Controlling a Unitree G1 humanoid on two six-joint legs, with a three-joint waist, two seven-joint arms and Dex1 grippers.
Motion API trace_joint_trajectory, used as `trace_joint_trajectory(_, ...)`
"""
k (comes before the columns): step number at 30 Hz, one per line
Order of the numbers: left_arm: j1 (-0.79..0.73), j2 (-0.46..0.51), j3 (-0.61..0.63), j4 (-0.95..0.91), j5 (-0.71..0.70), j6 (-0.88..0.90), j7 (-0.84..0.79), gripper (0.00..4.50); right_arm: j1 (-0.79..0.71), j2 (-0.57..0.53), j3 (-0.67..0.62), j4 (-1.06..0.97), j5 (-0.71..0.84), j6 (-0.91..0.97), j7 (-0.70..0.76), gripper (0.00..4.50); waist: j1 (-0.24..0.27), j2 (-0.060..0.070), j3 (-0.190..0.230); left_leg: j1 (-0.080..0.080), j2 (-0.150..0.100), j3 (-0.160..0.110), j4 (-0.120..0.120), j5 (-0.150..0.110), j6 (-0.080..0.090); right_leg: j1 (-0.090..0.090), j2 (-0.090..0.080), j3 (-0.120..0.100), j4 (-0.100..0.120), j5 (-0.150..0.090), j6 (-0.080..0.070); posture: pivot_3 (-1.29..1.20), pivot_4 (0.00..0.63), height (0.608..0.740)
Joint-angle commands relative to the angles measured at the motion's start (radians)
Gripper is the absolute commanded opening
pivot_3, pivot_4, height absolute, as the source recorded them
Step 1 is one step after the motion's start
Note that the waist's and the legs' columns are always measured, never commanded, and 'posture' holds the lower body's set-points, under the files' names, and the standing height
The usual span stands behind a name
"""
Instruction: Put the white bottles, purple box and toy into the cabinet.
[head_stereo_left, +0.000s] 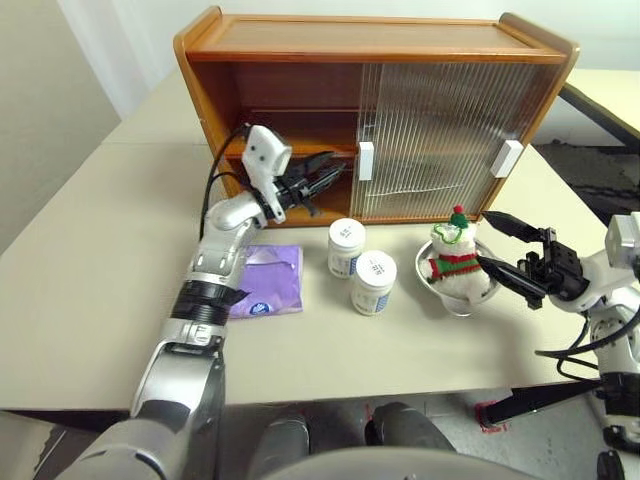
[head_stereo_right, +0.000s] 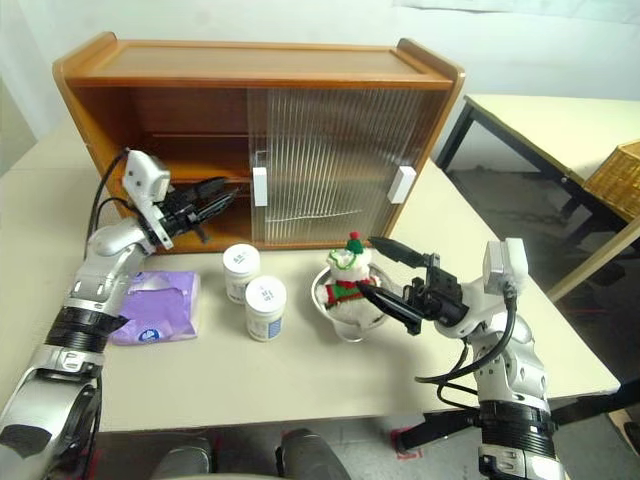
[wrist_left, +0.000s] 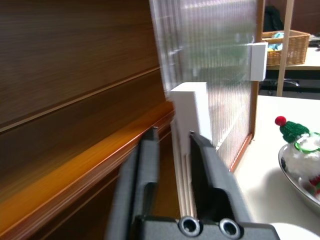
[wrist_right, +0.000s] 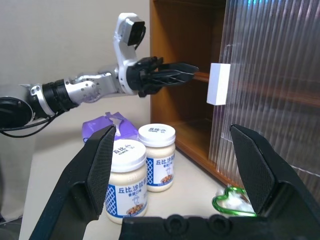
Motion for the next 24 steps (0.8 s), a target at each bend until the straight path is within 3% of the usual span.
trace_joint_trajectory(1, 0.057, 0.058, 0.006, -0.102, -0.052, 0.118, -0.062, 2.93, -0.008, 0.001, 0.021, 0.000, -0.012, -0.003, 0.013, 4.50, 0.003, 0.000, 0.000, 0.000, 0.000, 0.000, 0.000, 0.000, 0.000, 0.000, 0.000, 0.000, 0.000, 0.001, -0.002, -0.12, 0.000, 0.740)
trace_joint_trajectory(6, 0.186, 0.200, 0.072, -0.305, -0.194, 0.344, -0.125, 4.49, -0.021, -0.003, 0.028, 0.009, -0.012, -0.003, 0.019, 4.50, 0.005, 0.000, 0.000, 0.000, 0.001, 0.000, -0.001, 0.000, 0.000, -0.002, 0.000, 0.000, 0.001, 0.003, -0.009, -0.12, 0.000, 0.740)
trace_joint_trajectory(12, 0.271, 0.385, 0.204, -0.424, -0.324, 0.638, -0.103, 4.49, -0.021, -0.014, 0.030, 0.017, -0.011, 0.000, 0.028, 4.50, 0.010, 0.001, -0.001, -0.001, 0.002, 0.000, -0.004, 0.000, -0.001, -0.006, 0.000, 0.000, 0.003, 0.002, -0.014, -0.11, 0.000, 0.740)
trace_joint_trajectory(16, 0.309, 0.402, 0.307, -0.385, -0.352, 0.729, -0.023, 4.49, -0.031, -0.014, 0.035, 0.030, -0.016, -0.006, 0.034, 4.50, 0.014, 0.004, -0.003, -0.001, 0.004, 0.000, -0.008, 0.000, -0.002, -0.009, -0.001, -0.001, 0.003, 0.002, -0.018, -0.10, 0.000, 0.740)
trace_joint_trajectory(24, 0.501, 0.441, 0.355, -0.423, -0.409, 0.903, -0.018, 4.49, -0.028, -0.009, 0.035, 0.029, -0.013, -0.024, 0.056, 4.50, 0.015, 0.006, -0.005, -0.001, 0.009, 0.004, -0.016, 0.002, -0.007, -0.017, 0.000, -0.001, 0.005, 0.001, -0.024, -0.10, 0.000, 0.740)
